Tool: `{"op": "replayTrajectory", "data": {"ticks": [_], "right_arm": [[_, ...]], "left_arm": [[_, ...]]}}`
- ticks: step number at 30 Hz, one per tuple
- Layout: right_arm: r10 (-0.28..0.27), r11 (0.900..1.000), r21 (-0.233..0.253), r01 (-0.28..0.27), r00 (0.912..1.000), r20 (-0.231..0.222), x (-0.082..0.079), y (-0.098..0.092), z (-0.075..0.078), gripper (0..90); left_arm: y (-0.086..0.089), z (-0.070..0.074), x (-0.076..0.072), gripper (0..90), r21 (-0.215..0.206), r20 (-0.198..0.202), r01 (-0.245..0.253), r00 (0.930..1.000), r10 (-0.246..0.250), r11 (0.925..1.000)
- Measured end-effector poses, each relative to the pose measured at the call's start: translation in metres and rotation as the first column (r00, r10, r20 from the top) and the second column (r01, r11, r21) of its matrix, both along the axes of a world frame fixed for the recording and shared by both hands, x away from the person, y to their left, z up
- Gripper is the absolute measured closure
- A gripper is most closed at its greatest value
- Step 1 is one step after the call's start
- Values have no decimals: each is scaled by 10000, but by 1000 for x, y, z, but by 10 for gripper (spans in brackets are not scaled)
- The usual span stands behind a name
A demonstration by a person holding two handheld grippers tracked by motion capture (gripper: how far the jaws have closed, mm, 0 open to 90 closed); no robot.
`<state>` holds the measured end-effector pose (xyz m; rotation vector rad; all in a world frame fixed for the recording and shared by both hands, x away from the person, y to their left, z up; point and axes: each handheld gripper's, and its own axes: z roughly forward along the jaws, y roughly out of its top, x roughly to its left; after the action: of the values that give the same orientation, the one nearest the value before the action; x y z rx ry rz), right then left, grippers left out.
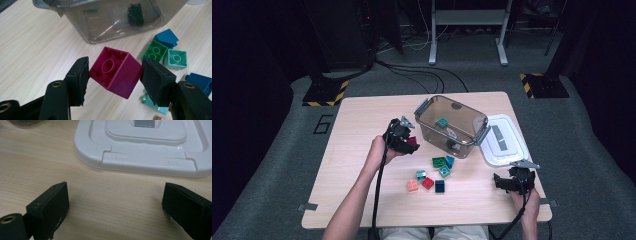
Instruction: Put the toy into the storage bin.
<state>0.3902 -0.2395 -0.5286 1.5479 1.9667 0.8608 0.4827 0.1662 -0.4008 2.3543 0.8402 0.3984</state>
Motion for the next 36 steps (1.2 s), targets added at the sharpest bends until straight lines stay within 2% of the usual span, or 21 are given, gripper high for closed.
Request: {"op": "replayTrajectory", "data": {"ticks": [7, 17, 36], "right_arm": [[-1, 10000, -4, 1, 10000, 1, 0, 0, 0, 67], [32, 10000, -46, -32, 10000, -4, 0, 0, 0, 66], [45, 10000, -26, -45, 10000, -16, 0, -1, 0, 65]], "left_arm": [[-2, 12, 9, 407, -164, 77, 22, 10000, -21, 9999], [-10, 29, 21, 407, -161, 323, 75, 9995, -69, 9998], [-30, 55, 47, 407, 36, 533, 149, 9985, -150, 9999]]}}
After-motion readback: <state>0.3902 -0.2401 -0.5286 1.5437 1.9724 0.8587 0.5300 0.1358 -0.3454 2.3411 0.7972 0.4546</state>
